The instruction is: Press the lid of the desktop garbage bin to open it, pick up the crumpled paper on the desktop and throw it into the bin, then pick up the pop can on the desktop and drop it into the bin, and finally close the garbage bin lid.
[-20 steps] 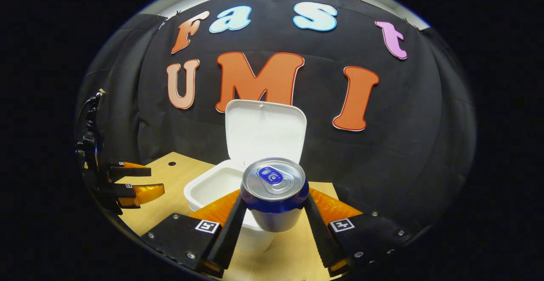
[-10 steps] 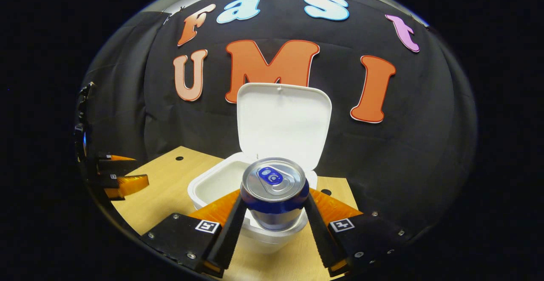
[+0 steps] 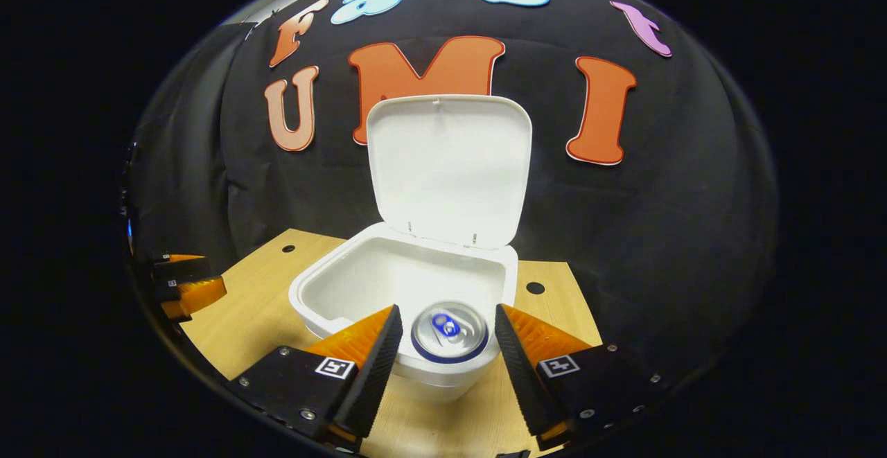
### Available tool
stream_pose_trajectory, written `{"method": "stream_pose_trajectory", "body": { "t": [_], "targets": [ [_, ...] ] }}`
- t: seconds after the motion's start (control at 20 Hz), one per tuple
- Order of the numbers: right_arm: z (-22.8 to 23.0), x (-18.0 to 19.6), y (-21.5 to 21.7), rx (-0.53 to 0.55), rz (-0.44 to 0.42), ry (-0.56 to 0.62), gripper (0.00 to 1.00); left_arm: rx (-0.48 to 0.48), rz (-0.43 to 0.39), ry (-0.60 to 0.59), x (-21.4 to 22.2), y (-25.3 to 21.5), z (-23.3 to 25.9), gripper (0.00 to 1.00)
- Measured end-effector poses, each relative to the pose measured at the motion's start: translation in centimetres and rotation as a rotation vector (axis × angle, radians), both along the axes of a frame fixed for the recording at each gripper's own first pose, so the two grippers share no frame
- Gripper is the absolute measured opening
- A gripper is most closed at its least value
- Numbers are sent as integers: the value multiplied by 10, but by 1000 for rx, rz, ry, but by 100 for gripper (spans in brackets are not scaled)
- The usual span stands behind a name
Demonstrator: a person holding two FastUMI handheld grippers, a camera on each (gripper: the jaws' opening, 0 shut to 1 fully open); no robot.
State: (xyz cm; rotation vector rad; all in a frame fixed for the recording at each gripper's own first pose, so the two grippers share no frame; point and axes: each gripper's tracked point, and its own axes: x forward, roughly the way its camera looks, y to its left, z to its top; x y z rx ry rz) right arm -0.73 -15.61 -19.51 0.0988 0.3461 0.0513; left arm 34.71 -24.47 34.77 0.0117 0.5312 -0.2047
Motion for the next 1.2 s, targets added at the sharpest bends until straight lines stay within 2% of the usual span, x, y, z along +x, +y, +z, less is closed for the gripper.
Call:
{"method": "stream_pose_trajectory", "body": {
  "t": [0.05, 0.1, 0.4, 0.5, 0.6, 0.65, 1.05, 1.1, 1.15, 1.2],
  "targets": [
    [2, 0, 0, -5, 0, -6, 82, -3, 1, 0, 0, 0, 0, 95],
    [3, 1, -1, -9, -1, -10, 82, -5, 0, 1, 1, 0, -1, 100],
    [37, 15, -7, -36, -7, -69, 83, -4, 23, -14, 4, 10, 1, 100],
    [53, 18, 3, -42, 2, -92, 83, -6, 35, -18, 3, 14, 2, 100],
    [67, 25, 6, -51, 14, -122, 80, -12, 50, -18, 4, 20, 1, 100],
    [75, 29, 8, -59, 20, -135, 83, -10, 59, -16, 4, 24, -1, 100],
    [143, 64, 4, -156, 11, -260, 83, 16, 120, -30, 10, 50, 2, 100],
    [153, 68, 3, -159, 11, -279, 83, 17, 128, -31, 10, 53, 4, 96],
    [161, 74, 3, -165, 8, -294, 83, 17, 132, -30, 9, 56, 4, 96],
    [168, 79, 1, -168, 2, -308, 83, 19, 139, -32, 9, 60, 5, 100]
  ]
}}
